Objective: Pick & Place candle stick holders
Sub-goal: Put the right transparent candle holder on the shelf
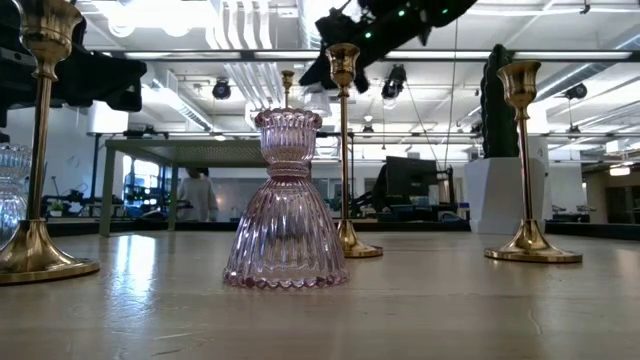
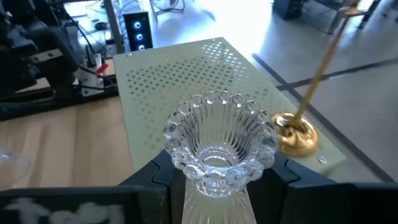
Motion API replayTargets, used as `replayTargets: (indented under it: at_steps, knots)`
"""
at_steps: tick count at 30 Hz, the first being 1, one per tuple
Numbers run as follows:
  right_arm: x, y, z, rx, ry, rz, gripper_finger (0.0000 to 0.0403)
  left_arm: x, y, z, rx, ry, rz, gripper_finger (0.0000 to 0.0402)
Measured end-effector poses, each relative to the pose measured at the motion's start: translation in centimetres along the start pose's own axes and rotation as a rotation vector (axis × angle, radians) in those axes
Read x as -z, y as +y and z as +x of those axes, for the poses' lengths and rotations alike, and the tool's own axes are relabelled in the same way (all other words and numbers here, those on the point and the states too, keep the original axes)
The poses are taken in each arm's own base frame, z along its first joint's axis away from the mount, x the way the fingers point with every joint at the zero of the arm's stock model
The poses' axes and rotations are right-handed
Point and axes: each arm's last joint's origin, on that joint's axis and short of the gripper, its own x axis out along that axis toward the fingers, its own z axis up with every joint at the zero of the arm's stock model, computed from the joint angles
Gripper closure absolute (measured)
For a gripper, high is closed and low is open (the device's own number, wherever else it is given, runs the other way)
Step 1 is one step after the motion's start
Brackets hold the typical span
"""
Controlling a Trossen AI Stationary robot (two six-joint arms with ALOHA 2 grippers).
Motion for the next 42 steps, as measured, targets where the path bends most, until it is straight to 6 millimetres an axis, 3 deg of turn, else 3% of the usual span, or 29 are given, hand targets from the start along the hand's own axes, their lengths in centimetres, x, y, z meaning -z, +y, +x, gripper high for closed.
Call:
replayTargets:
  at_steps: [8,19,42]
  knots:
    - [0.3,-1.5,3.9,-0.052,0.013,-0.026,0.0284,0.0,0.0,0.0,0.0,0.0,0.0,0.0383]
    - [1.2,-3.4,6.5,-0.06,0.019,-0.042,0.0284,0.0,0.0,0.0,0.0,0.0,0.0,0.0383]
    - [1.4,-5.0,6.8,-0.086,-0.01,-0.028,0.0284,0.0,0.0,0.0,0.0,0.0,0.0,0.0383]
